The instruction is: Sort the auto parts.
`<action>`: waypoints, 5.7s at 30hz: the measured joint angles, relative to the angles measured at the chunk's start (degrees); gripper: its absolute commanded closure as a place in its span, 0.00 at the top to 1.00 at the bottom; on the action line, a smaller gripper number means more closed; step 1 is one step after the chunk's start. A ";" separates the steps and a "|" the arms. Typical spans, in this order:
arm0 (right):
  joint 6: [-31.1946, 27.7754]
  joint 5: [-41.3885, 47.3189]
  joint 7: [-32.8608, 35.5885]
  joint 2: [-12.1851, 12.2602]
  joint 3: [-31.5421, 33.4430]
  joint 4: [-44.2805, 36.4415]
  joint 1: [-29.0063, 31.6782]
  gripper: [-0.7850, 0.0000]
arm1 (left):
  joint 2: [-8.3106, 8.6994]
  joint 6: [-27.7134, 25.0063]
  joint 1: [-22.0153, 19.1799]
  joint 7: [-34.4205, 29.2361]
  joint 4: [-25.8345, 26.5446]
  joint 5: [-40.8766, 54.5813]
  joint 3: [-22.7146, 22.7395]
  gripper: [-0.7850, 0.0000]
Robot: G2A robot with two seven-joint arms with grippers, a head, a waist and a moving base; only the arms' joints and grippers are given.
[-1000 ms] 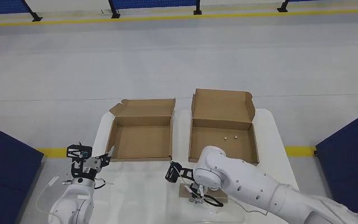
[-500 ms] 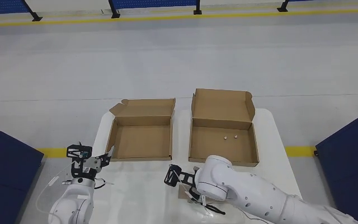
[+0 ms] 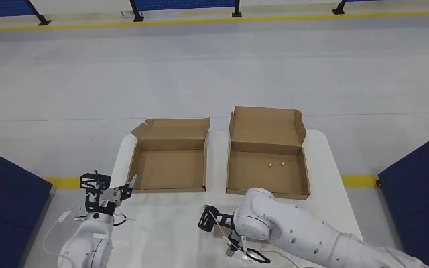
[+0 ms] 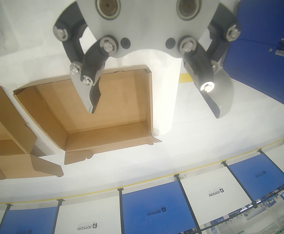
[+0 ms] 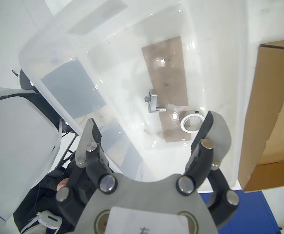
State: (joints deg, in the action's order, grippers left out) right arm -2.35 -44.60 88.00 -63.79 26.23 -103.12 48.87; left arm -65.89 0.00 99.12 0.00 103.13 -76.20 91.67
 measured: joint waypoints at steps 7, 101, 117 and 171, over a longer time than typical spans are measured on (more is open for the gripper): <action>-0.12 -0.18 -0.23 0.01 -0.04 0.11 0.15 1.00 | 0.00 0.00 0.00 0.00 0.00 0.00 0.00 1.00; -4.58 -11.10 -1.15 -5.15 -3.11 9.18 4.69 0.37 | 0.00 0.00 0.00 0.00 0.00 0.00 0.00 1.00; -4.96 -13.18 -1.28 -5.92 -3.00 9.40 5.56 0.36 | 0.00 0.00 0.00 0.00 0.00 0.00 0.00 1.00; -22.28 5.99 -15.65 1.11 22.80 2.69 18.68 0.00 | 0.00 0.00 0.00 0.00 0.00 0.00 0.00 1.00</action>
State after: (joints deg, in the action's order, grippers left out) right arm -24.63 -38.61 72.35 -62.68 49.03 -100.43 67.55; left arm -65.89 0.00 99.12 0.00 103.13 -76.20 91.67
